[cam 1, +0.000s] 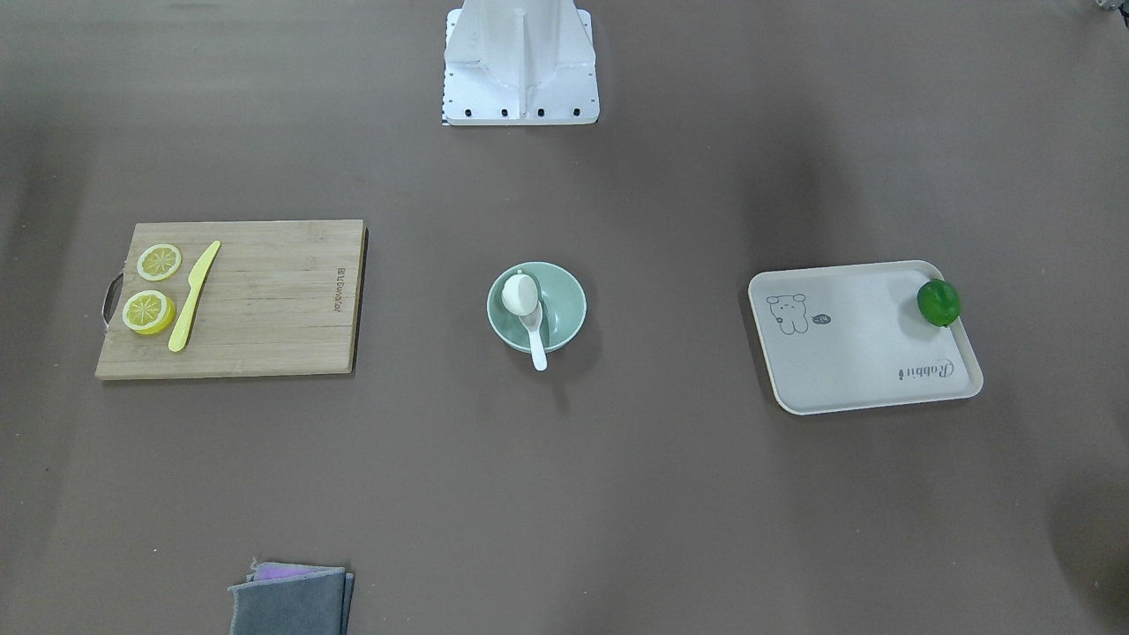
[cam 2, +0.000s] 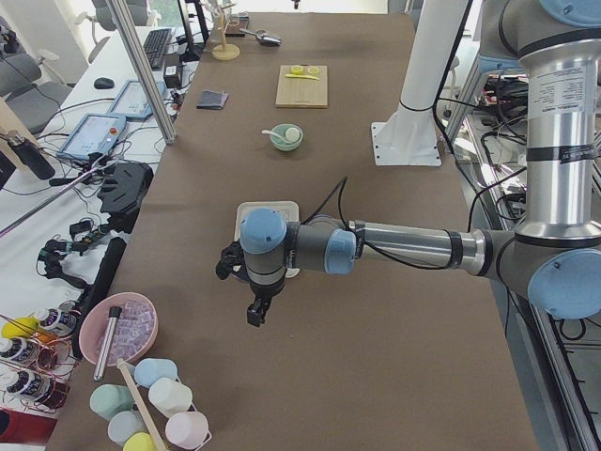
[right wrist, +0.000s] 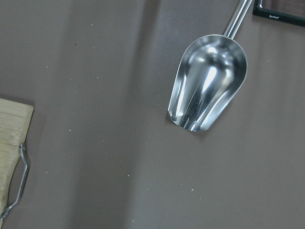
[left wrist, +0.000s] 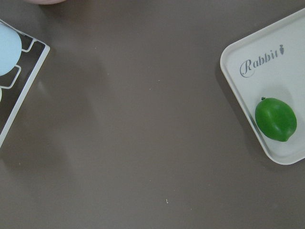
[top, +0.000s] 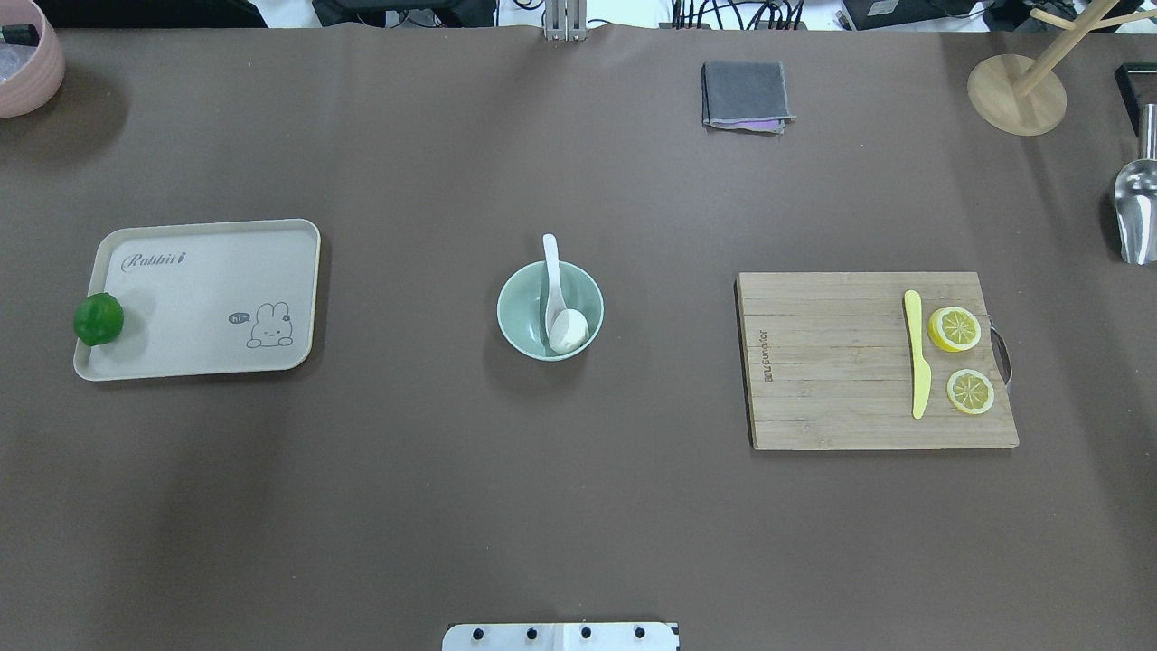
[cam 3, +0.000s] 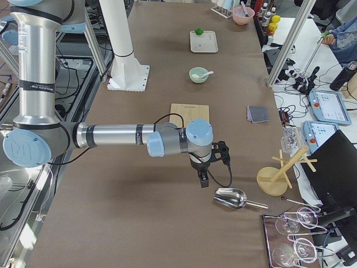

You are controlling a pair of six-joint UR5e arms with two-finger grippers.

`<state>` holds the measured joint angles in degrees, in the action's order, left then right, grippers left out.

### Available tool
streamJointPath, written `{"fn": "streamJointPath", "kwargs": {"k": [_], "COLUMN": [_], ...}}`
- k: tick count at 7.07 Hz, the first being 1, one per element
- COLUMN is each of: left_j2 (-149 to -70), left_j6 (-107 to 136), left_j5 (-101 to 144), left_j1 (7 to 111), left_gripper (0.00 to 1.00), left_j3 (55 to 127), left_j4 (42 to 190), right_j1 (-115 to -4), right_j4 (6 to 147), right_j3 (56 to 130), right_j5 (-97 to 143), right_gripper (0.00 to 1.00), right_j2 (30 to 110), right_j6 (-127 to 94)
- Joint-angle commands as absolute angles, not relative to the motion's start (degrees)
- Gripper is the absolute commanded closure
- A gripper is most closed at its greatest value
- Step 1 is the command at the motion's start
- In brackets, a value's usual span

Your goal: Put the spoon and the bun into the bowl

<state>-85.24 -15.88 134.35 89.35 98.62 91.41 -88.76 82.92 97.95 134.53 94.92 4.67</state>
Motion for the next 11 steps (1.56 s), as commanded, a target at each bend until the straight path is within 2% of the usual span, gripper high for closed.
{"fn": "streamJointPath", "kwargs": {"k": [1,3,11], "left_j2": [-85.8,-85.8,-85.2], "left_j6": [-16.0,-16.0,-13.5], "left_j5": [134.3,134.0,134.3], "left_j1": [89.6,89.6,90.1], "left_gripper": [0.02,0.02,0.02], "left_j3": [98.2,99.9,100.8], "left_j4": [91.4,91.5,91.1], "right_j1": [-88.9,-88.9,-88.9], "right_j4": [82.0,73.3,73.0], "right_j3": [98.5,97.2,95.7], "right_j5": [136.5,139.8,138.8], "right_gripper": [0.0,0.0,0.0], "right_j2": [96.9,99.7,99.7], "right_j6": [5.0,4.4,5.0]}}
